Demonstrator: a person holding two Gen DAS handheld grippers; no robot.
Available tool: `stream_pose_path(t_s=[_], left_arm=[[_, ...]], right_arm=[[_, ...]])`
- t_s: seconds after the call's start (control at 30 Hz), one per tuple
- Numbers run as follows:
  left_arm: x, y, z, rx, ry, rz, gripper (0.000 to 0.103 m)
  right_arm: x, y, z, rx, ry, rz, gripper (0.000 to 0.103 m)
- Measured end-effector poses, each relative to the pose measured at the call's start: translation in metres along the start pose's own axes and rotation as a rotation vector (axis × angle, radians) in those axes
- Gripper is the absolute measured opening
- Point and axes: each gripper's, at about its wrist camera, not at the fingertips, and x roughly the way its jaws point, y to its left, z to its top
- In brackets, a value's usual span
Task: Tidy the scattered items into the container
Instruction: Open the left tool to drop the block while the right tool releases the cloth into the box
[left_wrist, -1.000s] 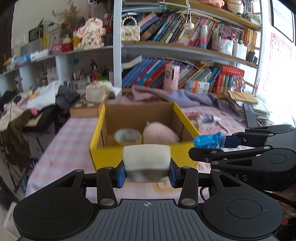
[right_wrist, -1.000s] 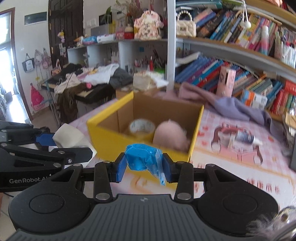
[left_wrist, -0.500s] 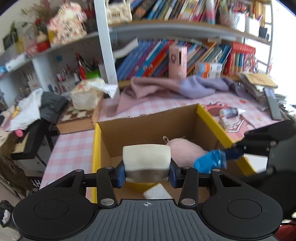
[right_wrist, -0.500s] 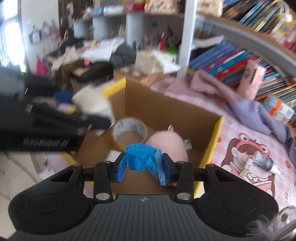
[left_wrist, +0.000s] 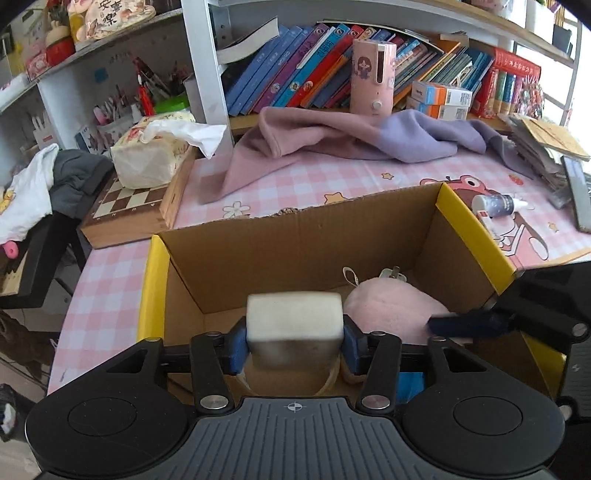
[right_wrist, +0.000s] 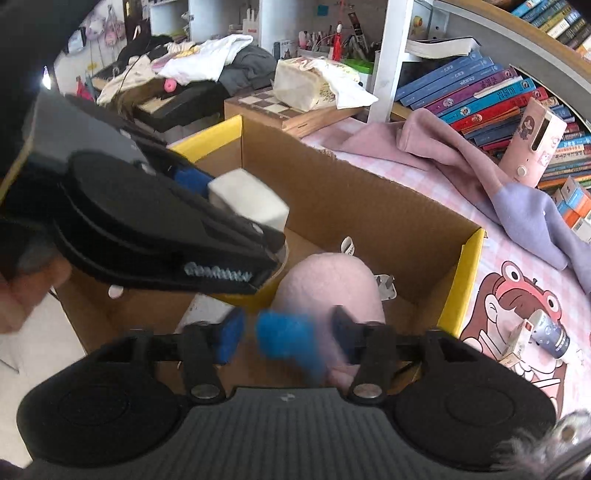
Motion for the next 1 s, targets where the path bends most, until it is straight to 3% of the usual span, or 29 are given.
stream_pose_path(t_s=[0.03,0.1,0.33,0.57,0.83,1.0], left_arm=[[-0.003,0.0,0.0,0.0,-0.013,0.006,0.072],[-0.013,-0.001,0.0,-0.002,-0.057,0.02,0.08],[-0.064,0.0,-0.006,-0.057,-0.199,0.076,0.092],[-0.11,-0.001,-0.025,-0.124,-0.292,0.131,0.096],[-0.145,-0.011,-0.065,-0.165,-0.295,0.137,0.096],[-0.164,-0.022,-0.096,-0.182,-0.278,0.144,0.098]], right_arm=[[-0.002,-0.001,0.0,0.003,-0.009,0.004,0.068],[-0.006,-0.001,0.001,-0.002,-0.035,0.008,0.068],[-0.045,0.003,-0.002,-0.047,-0.195,-0.01,0.07],[-0.082,0.004,-0.015,-0.02,-0.256,-0.041,0.071],[-0.113,0.022,-0.043,0.016,-0.289,-0.057,0.072],[-0.133,0.037,-0.068,0.065,-0.296,-0.088,0.08]])
